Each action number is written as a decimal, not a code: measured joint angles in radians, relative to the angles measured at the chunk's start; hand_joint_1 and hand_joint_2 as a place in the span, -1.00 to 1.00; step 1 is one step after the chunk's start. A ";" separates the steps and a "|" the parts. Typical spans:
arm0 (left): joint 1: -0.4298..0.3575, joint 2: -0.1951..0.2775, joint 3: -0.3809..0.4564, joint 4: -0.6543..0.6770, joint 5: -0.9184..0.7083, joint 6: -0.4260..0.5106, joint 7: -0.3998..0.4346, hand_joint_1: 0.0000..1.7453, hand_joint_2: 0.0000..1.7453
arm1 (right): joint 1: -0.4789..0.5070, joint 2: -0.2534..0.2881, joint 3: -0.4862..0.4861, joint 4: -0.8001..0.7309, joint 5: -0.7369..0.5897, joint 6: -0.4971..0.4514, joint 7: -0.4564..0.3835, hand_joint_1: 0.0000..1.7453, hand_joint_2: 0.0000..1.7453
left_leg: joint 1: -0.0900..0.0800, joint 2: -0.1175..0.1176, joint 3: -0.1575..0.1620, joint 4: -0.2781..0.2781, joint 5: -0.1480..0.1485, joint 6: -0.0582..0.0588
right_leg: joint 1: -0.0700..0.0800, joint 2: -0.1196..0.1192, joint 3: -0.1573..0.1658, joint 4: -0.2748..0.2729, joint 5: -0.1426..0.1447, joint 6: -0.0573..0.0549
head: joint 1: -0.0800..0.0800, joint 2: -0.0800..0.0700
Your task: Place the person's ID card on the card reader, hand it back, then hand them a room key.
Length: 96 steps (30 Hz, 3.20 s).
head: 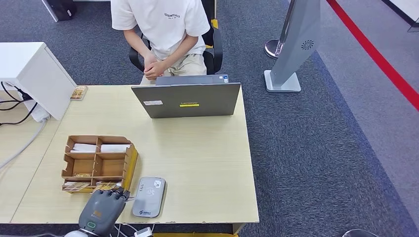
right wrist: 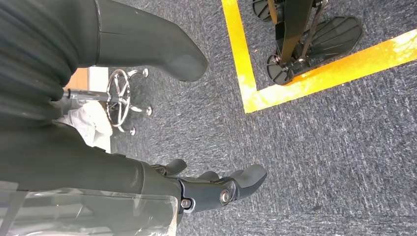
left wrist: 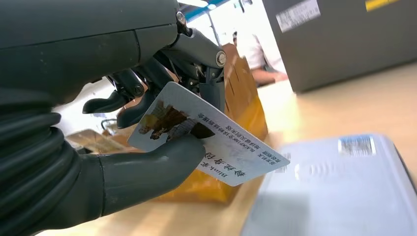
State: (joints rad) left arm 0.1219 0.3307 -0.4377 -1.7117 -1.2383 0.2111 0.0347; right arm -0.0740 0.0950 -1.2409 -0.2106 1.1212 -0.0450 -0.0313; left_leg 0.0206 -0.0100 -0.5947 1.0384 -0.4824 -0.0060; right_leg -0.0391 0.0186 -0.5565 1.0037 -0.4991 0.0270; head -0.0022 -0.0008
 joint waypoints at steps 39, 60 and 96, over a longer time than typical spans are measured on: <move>-0.569 -0.042 0.320 0.249 -0.137 0.354 -0.089 1.00 1.00 | -0.007 0.001 0.055 0.003 0.107 0.030 0.002 -1.00 1.00 | 0.000 -0.002 0.000 0.001 0.003 -0.001 | 0.000 -0.003 0.000 0.000 0.001 -0.001 | 0.000 0.000; -0.797 -0.093 0.301 0.513 -0.122 0.353 -0.065 -0.50 1.00 | -0.008 0.003 0.070 0.006 0.104 0.036 0.012 -1.00 1.00 | 0.000 0.007 -0.003 0.001 0.001 -0.002 | 0.000 0.008 -0.006 0.001 0.002 -0.002 | 0.000 0.000; -0.140 -0.093 0.289 -0.196 -0.062 0.379 -0.078 -1.00 1.00 | 0.002 0.026 0.016 0.006 0.010 0.010 -0.010 -1.00 1.00 | 0.000 0.005 -0.003 0.000 -0.002 -0.001 | 0.000 0.004 -0.004 0.000 -0.001 -0.001 | 0.000 0.000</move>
State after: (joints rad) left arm -0.0177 0.2378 -0.1483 -1.9072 -1.2998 0.5902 -0.0429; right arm -0.0723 0.1205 -1.2252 -0.2049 1.1312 -0.0351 -0.0415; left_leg 0.0208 -0.0047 -0.5974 1.0387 -0.4848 -0.0068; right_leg -0.0390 0.0227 -0.5610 1.0040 -0.5004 0.0262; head -0.0023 -0.0008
